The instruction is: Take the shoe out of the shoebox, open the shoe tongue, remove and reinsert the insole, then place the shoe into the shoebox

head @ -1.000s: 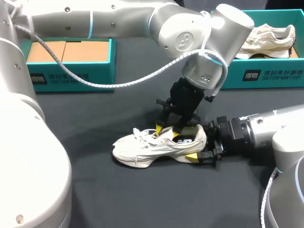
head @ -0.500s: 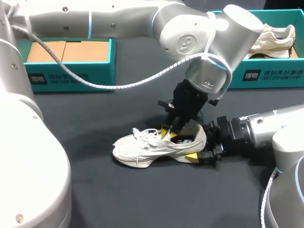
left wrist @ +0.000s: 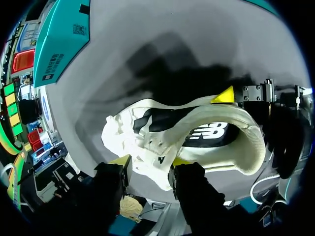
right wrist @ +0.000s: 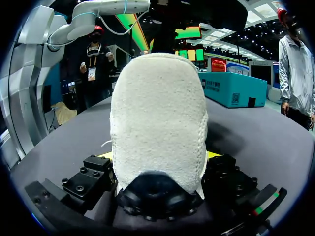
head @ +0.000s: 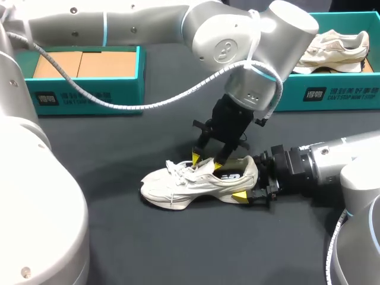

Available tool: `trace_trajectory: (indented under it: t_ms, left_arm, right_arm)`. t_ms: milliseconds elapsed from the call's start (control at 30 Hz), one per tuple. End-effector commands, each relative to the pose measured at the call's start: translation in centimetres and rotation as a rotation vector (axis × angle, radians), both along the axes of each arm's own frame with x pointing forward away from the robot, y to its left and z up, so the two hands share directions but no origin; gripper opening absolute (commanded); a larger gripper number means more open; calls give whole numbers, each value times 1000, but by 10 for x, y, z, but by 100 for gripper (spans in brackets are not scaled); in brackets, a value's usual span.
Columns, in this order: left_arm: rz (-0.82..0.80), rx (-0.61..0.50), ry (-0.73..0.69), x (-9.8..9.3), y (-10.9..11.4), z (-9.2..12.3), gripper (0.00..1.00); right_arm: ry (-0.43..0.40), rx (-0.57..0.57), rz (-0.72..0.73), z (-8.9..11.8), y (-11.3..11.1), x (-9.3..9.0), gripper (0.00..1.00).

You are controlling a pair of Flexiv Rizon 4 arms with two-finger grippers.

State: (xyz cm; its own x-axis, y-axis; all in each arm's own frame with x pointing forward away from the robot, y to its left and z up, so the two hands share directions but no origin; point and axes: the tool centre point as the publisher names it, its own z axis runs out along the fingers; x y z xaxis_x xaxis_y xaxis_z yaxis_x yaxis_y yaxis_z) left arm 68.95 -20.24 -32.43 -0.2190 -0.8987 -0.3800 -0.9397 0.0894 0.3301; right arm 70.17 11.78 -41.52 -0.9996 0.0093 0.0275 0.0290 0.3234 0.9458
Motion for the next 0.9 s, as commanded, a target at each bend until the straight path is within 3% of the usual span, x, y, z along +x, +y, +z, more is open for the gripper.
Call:
trace_trajectory:
  t_ms: [33, 333, 433, 733, 900]
  left_arm:
    - [-12, 24, 20, 6, -10, -7, 40]
    - [-40, 18, 25, -5, -11, -3, 17]
    - [-44, 8, 24, -9, -8, 1, 0]
    - [-31, -48, -7, -19, 5, 11, 0]
    - [24, -117, -95, -23, 18, 20, 0]
  right_arm:
    - [1, -5, -1, 0, 1, -1, 0]
    - [1, -5, -1, 0, 1, -1, 0]
    - [1, -5, -1, 0, 1, -1, 0]
    - [1, -5, -1, 0, 1, -1, 0]
    - [1, -5, -1, 0, 1, -1, 0]
